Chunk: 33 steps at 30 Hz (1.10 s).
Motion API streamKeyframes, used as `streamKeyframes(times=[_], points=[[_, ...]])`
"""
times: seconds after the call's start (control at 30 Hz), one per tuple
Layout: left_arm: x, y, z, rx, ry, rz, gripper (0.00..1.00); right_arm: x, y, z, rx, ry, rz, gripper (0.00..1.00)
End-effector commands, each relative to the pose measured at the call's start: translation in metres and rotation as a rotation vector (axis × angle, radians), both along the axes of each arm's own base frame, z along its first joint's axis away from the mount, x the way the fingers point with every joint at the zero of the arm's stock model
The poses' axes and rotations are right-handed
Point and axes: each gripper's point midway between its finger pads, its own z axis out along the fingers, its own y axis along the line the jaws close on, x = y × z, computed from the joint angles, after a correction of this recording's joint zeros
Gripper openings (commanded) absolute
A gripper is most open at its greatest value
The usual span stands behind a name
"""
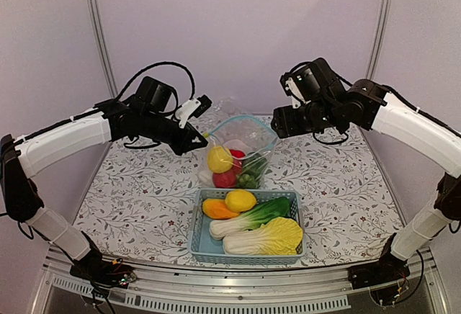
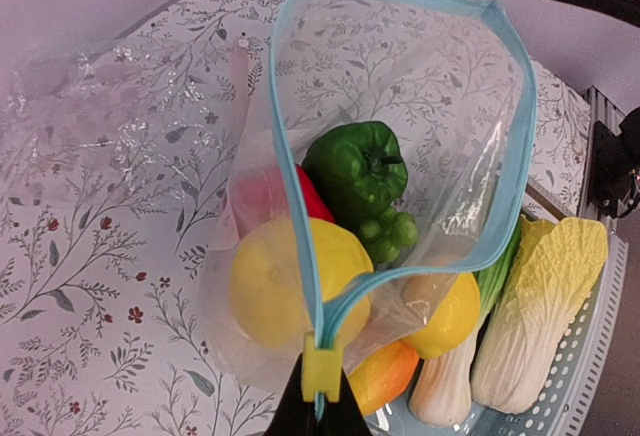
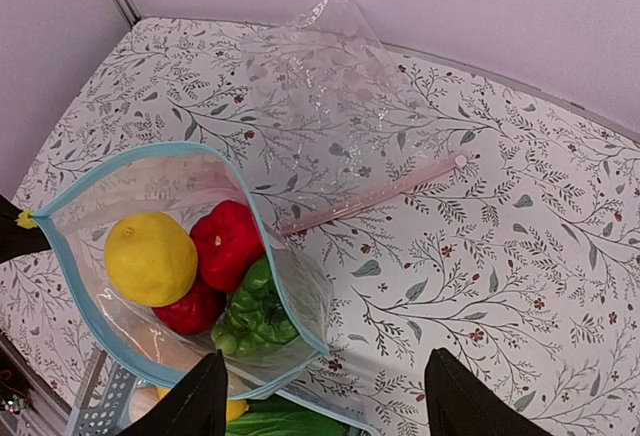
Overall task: Place the food in the zip-top bag and seal the zipper
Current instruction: Place the fake fruit in the zipper food storage bag, then adjust the zipper food storage bag at the center of the board.
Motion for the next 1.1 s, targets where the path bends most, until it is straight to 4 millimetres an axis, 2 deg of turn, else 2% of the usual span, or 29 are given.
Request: streamKeyframes(times=[0.0, 0.27, 0.37, 0.43, 0.57, 0.7, 0.77, 0.83, 0.93, 1.07], points=[[-0.004, -0.002, 0.016, -0.021, -0.03, -0.01, 0.0, 0.008, -0.008, -0.026, -0.069, 0.054, -0.049, 0.63], [-0.004, -0.001, 0.016, -0.017, -0.032, -0.01, 0.0, 0.017, 0.005, -0.039, -0.087, 0.083, -0.027, 0.48], [-0.004, -0.001, 0.016, -0.015, -0.034, -0.01, 0.0, 0.02, 0.005, -0.043, -0.099, 0.088, -0.04, 0.36], [-0.004, -0.001, 0.017, -0.014, -0.035, -0.008, 0.0, 0.021, 0.004, -0.044, -0.106, 0.086, -0.047, 0.24], [-0.003, 0.003, 0.02, -0.003, -0.051, -0.005, 0.0, 0.024, -0.005, -0.031, -0.108, 0.058, -0.088, 0.01], [-0.002, 0.01, 0.036, -0.026, -0.078, -0.004, 0.0, 0.024, -0.017, -0.004, -0.075, 0.02, -0.115, 0.0], [-0.012, 0.005, 0.042, -0.055, -0.077, -0.062, 0.0, 0.022, -0.023, 0.009, -0.054, 0.003, -0.121, 0.0], [-0.02, 0.0, 0.045, -0.082, -0.06, -0.108, 0.0, 0.02, -0.029, 0.013, -0.047, 0.001, -0.125, 0.0], [-0.028, -0.009, 0.039, -0.099, -0.014, -0.163, 0.0, 0.018, -0.036, 0.006, -0.048, 0.022, -0.134, 0.0], [-0.03, -0.015, 0.025, -0.07, 0.022, -0.183, 0.0, 0.02, -0.048, -0.018, -0.043, 0.088, -0.17, 0.0]])
